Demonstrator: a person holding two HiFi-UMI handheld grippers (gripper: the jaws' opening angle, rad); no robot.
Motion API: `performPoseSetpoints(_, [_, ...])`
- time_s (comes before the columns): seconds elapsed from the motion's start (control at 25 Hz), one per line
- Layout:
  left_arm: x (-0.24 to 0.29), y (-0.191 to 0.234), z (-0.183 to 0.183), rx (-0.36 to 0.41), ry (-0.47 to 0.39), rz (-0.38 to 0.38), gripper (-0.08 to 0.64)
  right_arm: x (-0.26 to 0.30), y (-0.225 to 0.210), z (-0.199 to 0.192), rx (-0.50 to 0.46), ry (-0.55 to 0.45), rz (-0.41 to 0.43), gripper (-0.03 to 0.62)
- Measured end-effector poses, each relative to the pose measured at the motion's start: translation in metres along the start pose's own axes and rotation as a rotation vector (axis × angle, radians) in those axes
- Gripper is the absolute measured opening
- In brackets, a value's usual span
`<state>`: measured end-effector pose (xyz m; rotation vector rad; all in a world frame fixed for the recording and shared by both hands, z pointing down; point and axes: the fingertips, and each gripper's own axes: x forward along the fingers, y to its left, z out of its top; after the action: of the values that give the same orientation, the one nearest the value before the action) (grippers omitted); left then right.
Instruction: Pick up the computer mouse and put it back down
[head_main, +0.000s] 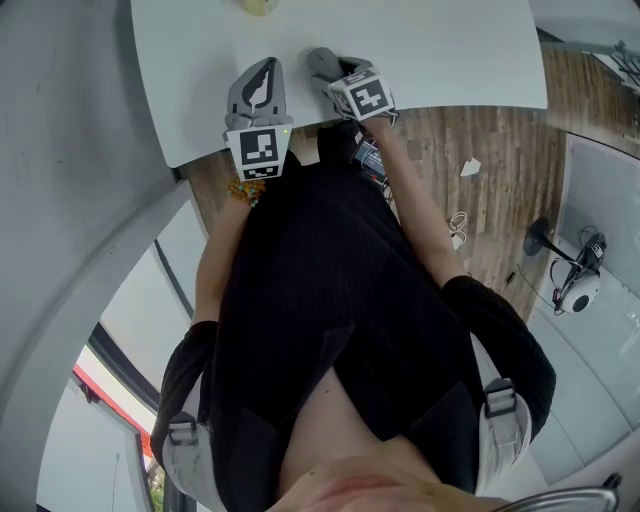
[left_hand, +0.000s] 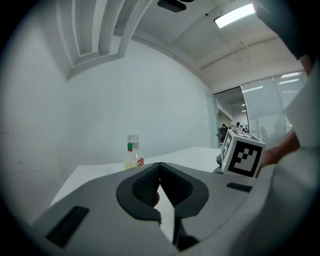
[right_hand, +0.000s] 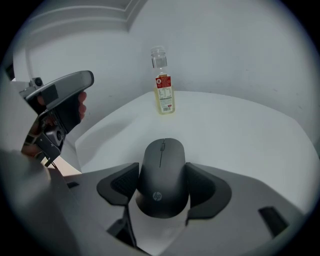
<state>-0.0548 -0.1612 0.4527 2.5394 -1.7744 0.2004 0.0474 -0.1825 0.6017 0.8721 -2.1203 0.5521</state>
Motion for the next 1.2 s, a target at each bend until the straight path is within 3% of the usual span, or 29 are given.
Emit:
performPoseSetpoints(0.52, [0.003,0.006,0.039,0.031,-0.065,-0.025,0.003,-0.066,0.003,0.067,-0.015,-0.231,-0.017,0.285])
performPoseSetpoints(0.76, [0.002,0.015,0.066,0.046,-0.117,-0.015,0.003,-0.112,0.011,0.110,-0.170,-0.412,-0.121,0.285])
performPoseSetpoints(1.2, [-0.004,0.028,0.103,0.018,-0.191,0.017,0.003,-0.179,0.024,0.162,-0.138,-0.752,-0.228,0.285])
